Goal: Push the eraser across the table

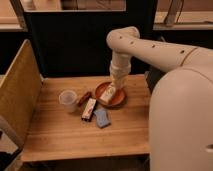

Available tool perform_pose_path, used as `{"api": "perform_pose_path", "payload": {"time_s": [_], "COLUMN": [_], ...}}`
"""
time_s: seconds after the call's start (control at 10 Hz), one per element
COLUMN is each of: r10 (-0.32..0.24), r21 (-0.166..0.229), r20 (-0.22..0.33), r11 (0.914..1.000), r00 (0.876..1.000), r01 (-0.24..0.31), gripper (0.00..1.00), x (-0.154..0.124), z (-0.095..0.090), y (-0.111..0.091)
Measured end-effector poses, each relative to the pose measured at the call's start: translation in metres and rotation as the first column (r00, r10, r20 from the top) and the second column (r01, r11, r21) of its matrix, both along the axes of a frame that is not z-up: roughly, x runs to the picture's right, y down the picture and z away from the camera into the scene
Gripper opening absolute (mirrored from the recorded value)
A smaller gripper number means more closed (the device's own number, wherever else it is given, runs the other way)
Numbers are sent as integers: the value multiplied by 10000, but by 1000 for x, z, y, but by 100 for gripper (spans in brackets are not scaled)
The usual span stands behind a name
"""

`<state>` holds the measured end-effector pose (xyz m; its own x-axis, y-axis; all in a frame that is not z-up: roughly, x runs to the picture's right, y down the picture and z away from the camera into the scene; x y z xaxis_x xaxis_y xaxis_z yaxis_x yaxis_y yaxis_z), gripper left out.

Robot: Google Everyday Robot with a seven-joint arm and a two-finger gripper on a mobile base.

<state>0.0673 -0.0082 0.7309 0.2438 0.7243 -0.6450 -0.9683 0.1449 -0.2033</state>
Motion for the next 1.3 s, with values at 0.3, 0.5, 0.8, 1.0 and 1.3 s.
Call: {"api": "perform_pose_path", "payload": {"time_s": [0.3, 0.5, 0.8, 1.0, 1.3], "r10": [207, -11, -908, -1746, -2810], "r21": [-252, -511, -801, -891, -641], "r20": [1417, 2085, 3186, 3809, 4031], "r11": [9995, 9986, 9893, 9705, 9407], "r00": [9897, 9780, 9435, 9080, 8709], "r01": [-173, 120, 1223, 2239, 3332], "gripper": [0, 0, 0, 0, 0], "x": [-24, -33, -62, -88, -106], "z": [-26, -39, -46, -38, -12], "y": [38, 64, 99, 118, 124]}}
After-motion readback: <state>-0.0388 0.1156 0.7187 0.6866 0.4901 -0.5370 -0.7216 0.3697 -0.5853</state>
